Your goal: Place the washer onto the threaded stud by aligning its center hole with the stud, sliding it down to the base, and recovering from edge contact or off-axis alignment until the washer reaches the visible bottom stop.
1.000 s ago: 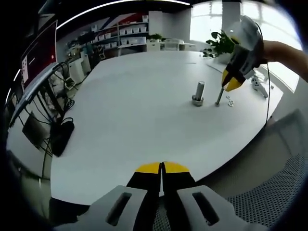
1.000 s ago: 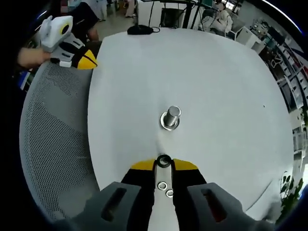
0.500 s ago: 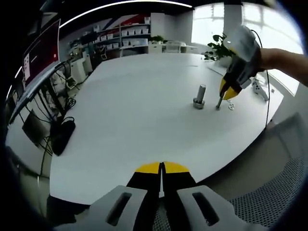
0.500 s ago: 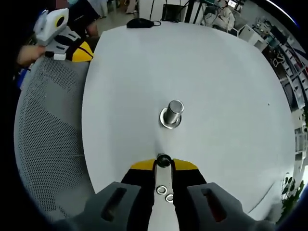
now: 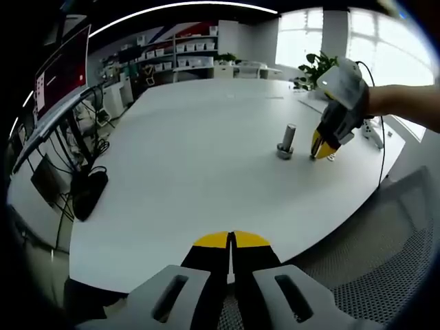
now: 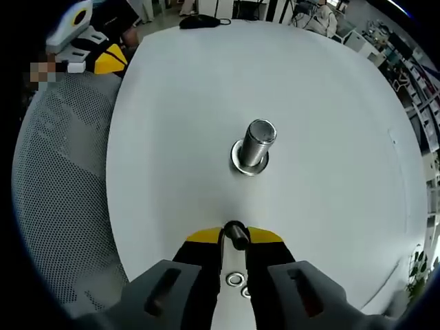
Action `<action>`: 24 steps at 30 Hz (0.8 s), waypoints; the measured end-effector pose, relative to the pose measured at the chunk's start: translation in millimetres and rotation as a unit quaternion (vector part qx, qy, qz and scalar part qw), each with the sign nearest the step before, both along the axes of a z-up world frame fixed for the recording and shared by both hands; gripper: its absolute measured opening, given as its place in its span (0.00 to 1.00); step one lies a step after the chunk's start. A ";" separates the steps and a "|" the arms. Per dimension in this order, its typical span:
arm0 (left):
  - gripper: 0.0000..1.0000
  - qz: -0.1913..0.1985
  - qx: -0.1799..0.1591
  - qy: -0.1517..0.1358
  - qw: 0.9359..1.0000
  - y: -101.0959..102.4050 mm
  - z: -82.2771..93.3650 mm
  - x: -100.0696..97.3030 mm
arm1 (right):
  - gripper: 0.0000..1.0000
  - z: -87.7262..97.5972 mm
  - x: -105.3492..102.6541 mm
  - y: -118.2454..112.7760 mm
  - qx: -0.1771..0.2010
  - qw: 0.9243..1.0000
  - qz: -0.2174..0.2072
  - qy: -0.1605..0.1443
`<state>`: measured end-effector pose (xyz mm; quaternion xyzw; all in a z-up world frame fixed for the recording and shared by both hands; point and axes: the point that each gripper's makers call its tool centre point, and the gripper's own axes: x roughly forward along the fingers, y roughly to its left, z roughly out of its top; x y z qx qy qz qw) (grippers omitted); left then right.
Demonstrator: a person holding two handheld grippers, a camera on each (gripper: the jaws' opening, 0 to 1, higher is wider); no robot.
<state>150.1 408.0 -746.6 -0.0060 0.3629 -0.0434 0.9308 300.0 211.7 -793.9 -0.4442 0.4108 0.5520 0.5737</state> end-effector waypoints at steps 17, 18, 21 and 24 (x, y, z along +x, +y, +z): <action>0.00 0.001 0.000 -0.001 1.000 0.5 0.1 0.5 | 0.26 -2.2 -3.2 -22.7 0.028 0.999 -0.046 0.012; 0.00 0.001 0.000 0.000 1.000 0.6 0.0 0.5 | 0.26 -2.3 -3.7 -24.0 0.027 0.998 -0.046 0.012; 0.00 0.001 0.000 -0.001 1.000 0.6 0.0 0.3 | 0.26 -3.9 -5.7 -31.8 0.023 0.998 -0.049 0.016; 0.00 0.001 0.000 -0.002 1.000 0.4 0.2 0.2 | 0.26 -4.6 -5.7 -39.9 0.018 0.998 -0.052 0.017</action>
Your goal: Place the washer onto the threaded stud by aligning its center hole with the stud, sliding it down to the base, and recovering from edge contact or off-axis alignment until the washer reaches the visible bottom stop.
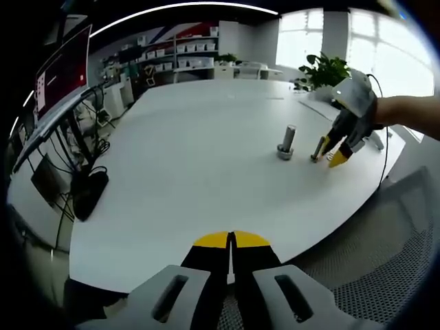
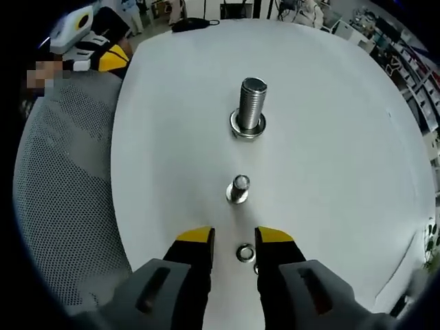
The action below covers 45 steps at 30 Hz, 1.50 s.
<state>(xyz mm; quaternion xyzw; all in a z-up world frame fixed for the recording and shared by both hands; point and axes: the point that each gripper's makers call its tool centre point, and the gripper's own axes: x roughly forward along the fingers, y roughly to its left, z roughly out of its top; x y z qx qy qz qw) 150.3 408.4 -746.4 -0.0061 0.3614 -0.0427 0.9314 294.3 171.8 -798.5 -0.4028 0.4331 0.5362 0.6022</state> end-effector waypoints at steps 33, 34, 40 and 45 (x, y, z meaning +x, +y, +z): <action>0.00 0.004 -0.001 -0.001 1.000 1.1 0.7 -0.2 | 0.16 -2.0 6.9 -18.9 -0.088 0.993 0.083 0.004; 0.00 0.005 -0.001 -0.001 1.000 1.1 0.8 -0.1 | 0.16 -2.3 7.2 -18.8 -0.087 0.993 0.084 0.004; 0.00 0.005 0.000 -0.001 1.000 1.3 0.7 -0.2 | 0.14 -1.9 6.8 -19.1 -0.080 0.995 0.067 -0.004; 0.00 0.005 0.000 0.000 1.000 1.5 0.2 -0.2 | 0.14 -2.0 7.4 -18.8 -0.061 0.997 0.047 -0.007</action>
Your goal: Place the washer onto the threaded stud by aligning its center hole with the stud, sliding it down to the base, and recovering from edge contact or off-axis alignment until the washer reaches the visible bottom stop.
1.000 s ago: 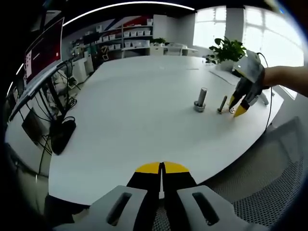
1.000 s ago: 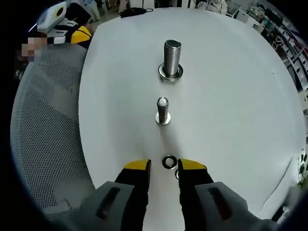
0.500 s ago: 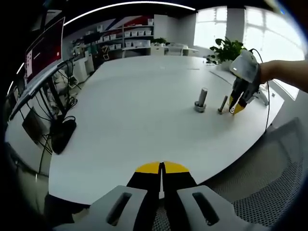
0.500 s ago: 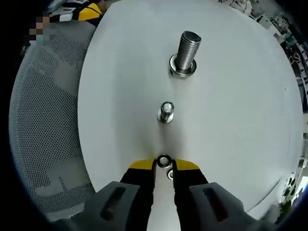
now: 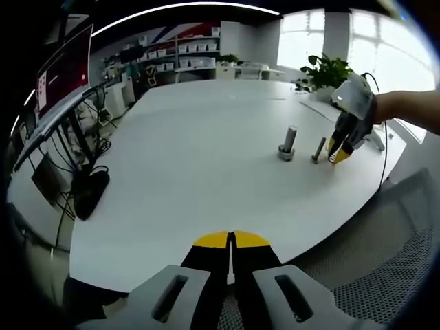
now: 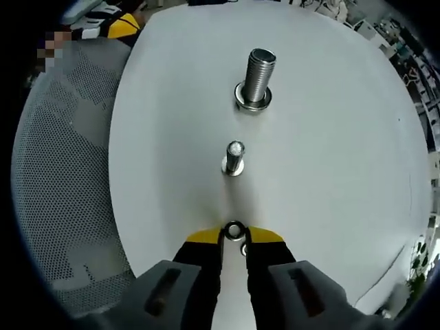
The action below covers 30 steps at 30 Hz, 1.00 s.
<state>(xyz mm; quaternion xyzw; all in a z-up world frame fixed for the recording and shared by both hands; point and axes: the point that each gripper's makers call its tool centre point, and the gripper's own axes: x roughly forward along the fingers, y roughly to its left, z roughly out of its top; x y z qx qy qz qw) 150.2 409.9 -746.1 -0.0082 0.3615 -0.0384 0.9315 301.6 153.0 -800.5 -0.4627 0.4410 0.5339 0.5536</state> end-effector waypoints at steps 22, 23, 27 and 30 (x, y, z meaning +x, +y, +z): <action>0.00 0.001 -0.001 0.005 1.000 -0.7 -1.1 -0.7 | 0.14 16.7 -7.5 10.9 0.114 0.979 -0.167 0.022; 0.00 0.001 0.000 0.005 1.000 -0.6 -1.0 -0.6 | 0.14 20.6 -9.5 14.2 0.121 0.978 -0.169 0.027; 0.00 0.001 0.000 0.004 1.000 -0.5 -0.6 -0.7 | 0.14 34.3 -11.2 21.2 0.126 0.977 -0.169 0.029; 0.00 0.001 0.002 0.003 1.000 -0.1 -0.5 -0.4 | 0.14 42.9 -10.8 26.8 0.131 0.978 -0.159 0.024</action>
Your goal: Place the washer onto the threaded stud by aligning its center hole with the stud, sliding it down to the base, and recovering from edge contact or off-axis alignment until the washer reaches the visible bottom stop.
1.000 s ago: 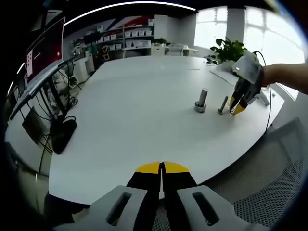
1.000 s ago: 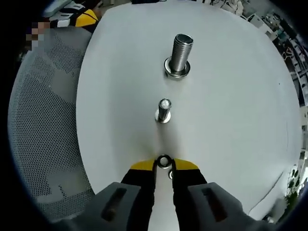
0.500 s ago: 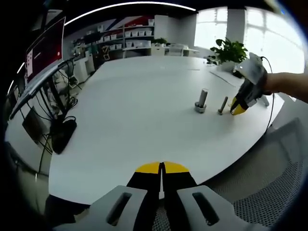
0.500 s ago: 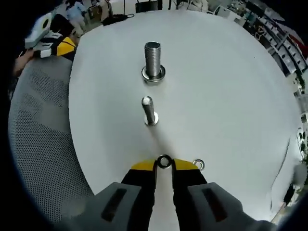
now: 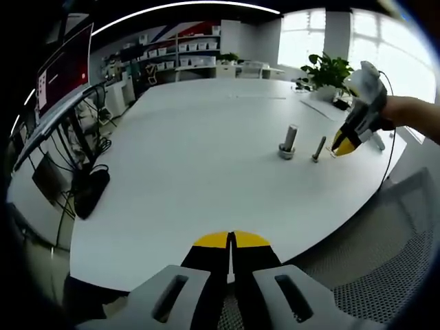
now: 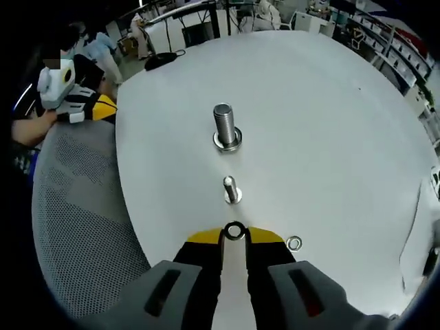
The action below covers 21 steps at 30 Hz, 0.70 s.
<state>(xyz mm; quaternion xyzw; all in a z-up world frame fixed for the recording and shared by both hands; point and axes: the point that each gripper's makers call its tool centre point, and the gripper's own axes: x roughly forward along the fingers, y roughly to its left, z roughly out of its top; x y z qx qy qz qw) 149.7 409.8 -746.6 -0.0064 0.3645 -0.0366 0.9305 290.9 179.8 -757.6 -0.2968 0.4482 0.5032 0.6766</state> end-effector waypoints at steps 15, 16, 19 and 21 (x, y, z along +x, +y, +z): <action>0.00 0.003 -0.002 -0.005 1.000 0.6 1.9 0.0 | 0.14 27.8 7.3 27.7 0.013 0.999 0.044 -0.026; 0.00 0.003 -0.002 -0.004 1.000 0.6 1.8 -0.1 | 0.14 27.6 7.2 28.9 0.012 0.999 0.046 -0.026; 0.00 0.000 0.004 -0.004 1.000 1.1 1.4 -0.2 | 0.14 24.9 8.7 31.2 0.004 0.998 0.055 -0.029; 0.00 0.001 0.003 -0.009 1.000 1.1 2.8 0.5 | 0.14 23.4 8.0 31.5 -0.003 0.998 0.063 -0.031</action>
